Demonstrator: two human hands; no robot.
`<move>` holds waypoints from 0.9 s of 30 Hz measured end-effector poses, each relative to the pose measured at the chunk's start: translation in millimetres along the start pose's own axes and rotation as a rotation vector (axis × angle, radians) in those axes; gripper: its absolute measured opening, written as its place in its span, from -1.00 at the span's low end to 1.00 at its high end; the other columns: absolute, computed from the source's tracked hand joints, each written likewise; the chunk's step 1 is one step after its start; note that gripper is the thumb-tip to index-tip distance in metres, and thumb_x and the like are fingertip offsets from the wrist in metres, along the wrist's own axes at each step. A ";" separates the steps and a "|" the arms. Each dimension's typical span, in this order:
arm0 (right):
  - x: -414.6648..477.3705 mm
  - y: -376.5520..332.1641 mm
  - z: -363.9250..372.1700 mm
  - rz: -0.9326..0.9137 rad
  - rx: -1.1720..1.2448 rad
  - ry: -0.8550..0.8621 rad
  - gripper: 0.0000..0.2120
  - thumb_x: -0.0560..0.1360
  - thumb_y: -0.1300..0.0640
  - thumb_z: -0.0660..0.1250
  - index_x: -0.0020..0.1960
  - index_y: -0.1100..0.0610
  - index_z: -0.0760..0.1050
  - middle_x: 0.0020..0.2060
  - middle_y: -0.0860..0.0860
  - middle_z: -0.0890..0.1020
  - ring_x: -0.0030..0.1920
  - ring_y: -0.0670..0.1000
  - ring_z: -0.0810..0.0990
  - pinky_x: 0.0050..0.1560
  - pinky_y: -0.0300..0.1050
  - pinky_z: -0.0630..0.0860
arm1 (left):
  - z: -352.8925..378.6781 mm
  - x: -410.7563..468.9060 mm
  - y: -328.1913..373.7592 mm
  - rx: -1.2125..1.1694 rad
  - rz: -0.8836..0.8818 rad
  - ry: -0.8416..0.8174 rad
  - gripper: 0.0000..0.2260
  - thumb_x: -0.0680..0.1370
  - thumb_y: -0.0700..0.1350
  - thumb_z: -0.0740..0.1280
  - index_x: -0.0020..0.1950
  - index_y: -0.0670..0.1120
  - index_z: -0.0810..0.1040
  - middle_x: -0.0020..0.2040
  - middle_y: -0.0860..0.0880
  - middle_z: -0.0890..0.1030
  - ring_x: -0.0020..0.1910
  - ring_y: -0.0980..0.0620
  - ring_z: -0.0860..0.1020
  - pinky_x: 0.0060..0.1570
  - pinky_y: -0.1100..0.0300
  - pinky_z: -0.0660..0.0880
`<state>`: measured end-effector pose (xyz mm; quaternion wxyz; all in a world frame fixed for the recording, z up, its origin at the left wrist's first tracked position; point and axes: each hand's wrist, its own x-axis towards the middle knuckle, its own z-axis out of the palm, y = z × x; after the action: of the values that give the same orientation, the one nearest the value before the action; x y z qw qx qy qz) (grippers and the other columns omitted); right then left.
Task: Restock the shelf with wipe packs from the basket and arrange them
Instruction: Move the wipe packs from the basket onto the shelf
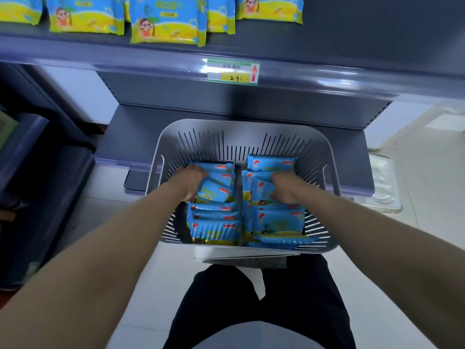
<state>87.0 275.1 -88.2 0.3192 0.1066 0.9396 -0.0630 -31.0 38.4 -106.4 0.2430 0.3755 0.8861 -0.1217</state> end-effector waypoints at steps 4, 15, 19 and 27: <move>-0.3 -3.5 -1.0 0.030 0.017 -0.024 -0.69 0.49 0.16 0.25 0.22 0.18 0.36 0.21 0.16 0.45 0.17 0.17 0.45 0.15 0.00 0.44 | -1.7 1.4 -2.2 0.056 -0.001 0.002 -0.50 0.49 -0.30 0.27 0.41 -0.09 0.31 0.37 -0.14 0.34 0.37 -0.16 0.24 0.33 -0.04 0.24; -3.0 -7.4 -8.2 0.029 -0.074 -0.154 -0.69 0.53 0.22 0.21 0.27 0.18 0.39 0.20 0.11 0.47 0.14 0.13 0.47 0.18 0.04 0.47 | -3.9 -6.4 0.1 -0.051 -0.032 -0.099 -0.55 0.45 -0.31 0.35 0.31 -0.16 0.36 0.21 -0.16 0.51 0.21 -0.16 0.46 0.11 0.06 0.39; -11.0 -5.4 -27.0 0.021 -0.075 -0.115 -0.53 0.52 0.33 0.15 0.41 0.12 0.32 0.29 0.13 0.45 0.24 0.20 0.44 0.27 0.15 0.41 | -29.5 -14.3 1.4 -0.168 -0.029 -0.077 -0.65 0.43 -0.22 0.42 0.20 -0.20 0.52 0.16 -0.13 0.56 0.11 -0.13 0.53 0.03 0.12 0.47; -56.6 2.7 -152.0 -0.116 -0.036 0.142 -0.61 0.54 0.14 0.17 0.36 0.07 0.27 0.24 0.15 0.51 0.10 0.18 0.50 0.02 -0.05 0.42 | -138.6 -38.5 15.6 -0.305 0.047 0.179 -0.87 0.39 -0.18 0.37 -0.08 -0.11 0.54 -0.19 -0.04 0.53 -0.19 -0.09 0.48 -0.27 0.19 0.38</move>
<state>42.3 297.0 66.2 0.2493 0.0505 0.9654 -0.0568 -43.6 81.0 31.3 0.2199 0.3644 0.9033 0.0540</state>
